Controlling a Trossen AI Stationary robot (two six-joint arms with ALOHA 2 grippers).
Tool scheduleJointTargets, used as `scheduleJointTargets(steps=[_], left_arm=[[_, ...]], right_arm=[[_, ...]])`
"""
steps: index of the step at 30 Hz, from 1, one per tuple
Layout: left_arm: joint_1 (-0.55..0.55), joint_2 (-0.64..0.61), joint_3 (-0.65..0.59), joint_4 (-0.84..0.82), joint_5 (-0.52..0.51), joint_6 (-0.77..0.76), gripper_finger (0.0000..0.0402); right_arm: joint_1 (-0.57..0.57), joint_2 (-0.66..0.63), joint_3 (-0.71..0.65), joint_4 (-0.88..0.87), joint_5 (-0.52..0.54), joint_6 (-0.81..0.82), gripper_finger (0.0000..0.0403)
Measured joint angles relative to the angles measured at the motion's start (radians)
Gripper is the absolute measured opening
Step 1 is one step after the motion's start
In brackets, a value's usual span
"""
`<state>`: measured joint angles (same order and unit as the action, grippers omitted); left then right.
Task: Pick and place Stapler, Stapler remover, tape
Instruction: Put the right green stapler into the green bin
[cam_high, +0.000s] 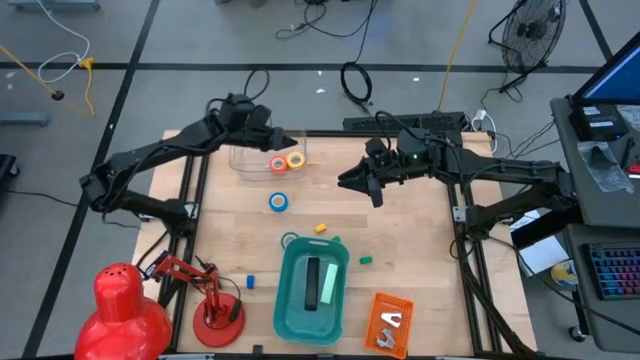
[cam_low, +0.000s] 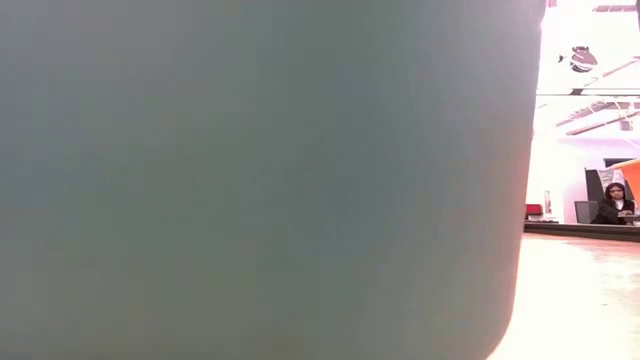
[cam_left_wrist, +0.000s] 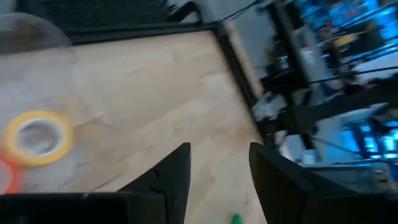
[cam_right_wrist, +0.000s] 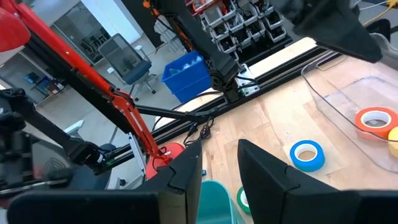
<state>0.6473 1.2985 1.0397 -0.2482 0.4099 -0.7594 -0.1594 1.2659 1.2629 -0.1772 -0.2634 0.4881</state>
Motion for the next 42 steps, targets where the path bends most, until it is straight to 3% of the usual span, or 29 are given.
scheduleJointTargets(steps=[12, 42], left_arm=[[-0.056, -0.005, 0.0, 0.202, 0.002, -0.088, 0.0163], [-0.105, -0.005, 0.0, 0.251, 0.008, -0.086, 0.0163]], right_arm=[[-0.004, 0.0, 0.0, 0.0, -0.001, 0.004, 0.0095], [-0.005, 0.0, 0.0, 0.001, 0.0, 0.005, 0.0095]])
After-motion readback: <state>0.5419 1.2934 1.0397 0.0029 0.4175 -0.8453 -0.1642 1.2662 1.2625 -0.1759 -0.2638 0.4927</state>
